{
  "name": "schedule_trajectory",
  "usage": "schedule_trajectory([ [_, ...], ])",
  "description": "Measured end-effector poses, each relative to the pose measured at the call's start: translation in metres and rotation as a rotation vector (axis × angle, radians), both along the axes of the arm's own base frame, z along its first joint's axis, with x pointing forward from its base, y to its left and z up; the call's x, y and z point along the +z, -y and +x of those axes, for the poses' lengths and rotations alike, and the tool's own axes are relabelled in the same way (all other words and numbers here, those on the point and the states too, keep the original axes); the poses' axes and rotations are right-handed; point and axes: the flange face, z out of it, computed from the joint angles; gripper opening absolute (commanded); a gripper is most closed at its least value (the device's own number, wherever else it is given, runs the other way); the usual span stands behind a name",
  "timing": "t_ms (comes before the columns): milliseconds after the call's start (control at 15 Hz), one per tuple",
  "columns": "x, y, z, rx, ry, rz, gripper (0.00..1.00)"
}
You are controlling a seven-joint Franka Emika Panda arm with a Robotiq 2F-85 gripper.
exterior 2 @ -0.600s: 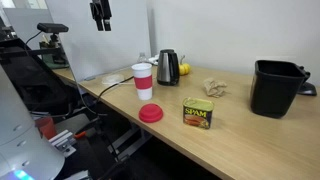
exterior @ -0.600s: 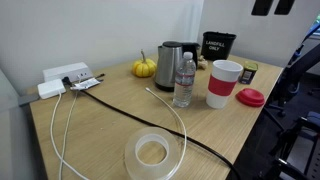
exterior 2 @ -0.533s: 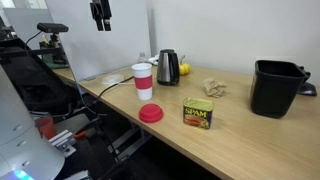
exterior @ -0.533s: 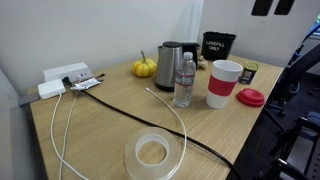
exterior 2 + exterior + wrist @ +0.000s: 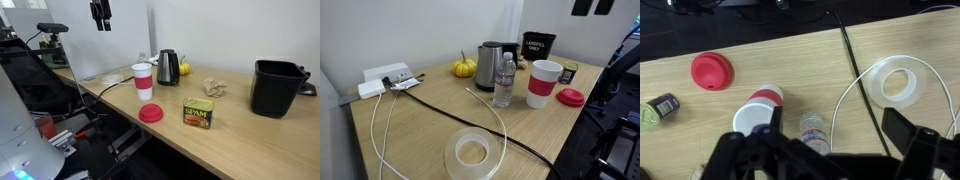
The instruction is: Press the button on the kettle to open it
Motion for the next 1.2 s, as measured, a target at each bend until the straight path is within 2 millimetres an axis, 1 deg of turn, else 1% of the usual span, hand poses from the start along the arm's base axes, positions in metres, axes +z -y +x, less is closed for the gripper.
schedule_trajectory([
  [267, 0.0, 0.0, 0.0, -0.003, 0.003, -0.003, 1.0],
  [600, 0.012, -0.004, 0.007, -0.018, 0.055, 0.009, 1.0],
  [933, 0.016, -0.01, 0.024, -0.021, 0.108, 0.003, 1.0],
  [1200, 0.012, -0.014, 0.046, -0.017, 0.155, -0.019, 1.0],
])
